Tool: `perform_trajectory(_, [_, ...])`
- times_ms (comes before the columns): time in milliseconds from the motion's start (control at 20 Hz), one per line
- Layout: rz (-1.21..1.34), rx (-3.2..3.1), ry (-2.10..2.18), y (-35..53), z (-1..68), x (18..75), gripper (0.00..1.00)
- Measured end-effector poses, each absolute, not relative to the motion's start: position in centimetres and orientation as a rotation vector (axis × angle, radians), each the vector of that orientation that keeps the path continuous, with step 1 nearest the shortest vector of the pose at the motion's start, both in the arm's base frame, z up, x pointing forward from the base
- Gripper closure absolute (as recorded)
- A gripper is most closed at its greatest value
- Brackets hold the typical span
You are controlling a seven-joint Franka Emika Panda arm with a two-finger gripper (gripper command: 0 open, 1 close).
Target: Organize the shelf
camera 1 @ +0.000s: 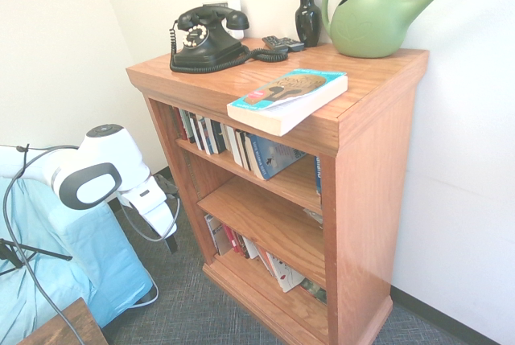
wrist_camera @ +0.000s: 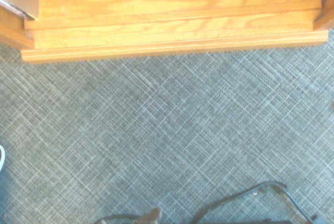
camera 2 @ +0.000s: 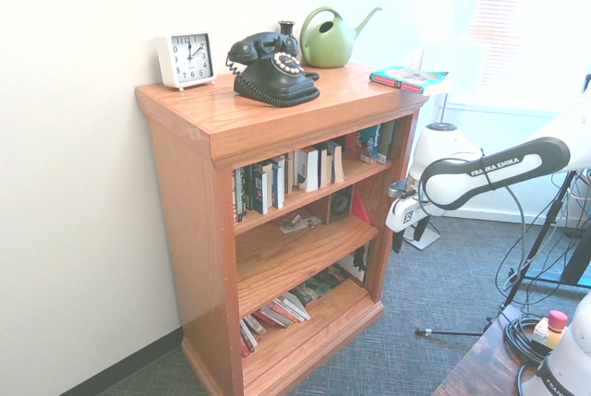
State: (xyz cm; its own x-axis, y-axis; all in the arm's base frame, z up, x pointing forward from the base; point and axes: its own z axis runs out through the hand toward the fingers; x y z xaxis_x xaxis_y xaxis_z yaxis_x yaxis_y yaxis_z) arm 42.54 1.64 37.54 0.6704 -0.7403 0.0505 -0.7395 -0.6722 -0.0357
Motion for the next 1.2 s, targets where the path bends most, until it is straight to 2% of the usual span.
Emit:
perform_trajectory(300, [-0.201, -2.933, 1.239, 0.7, 38.6, 43.4, 0.0])
perform_trajectory(750, [-0.791, -3.293, 1.139, -10.9, 46.1, 45.6, 0.0])
perform_trajectory(1200, [-1.27, -3.471, 0.979, -13.0, 53.8, 47.3, 0.0])
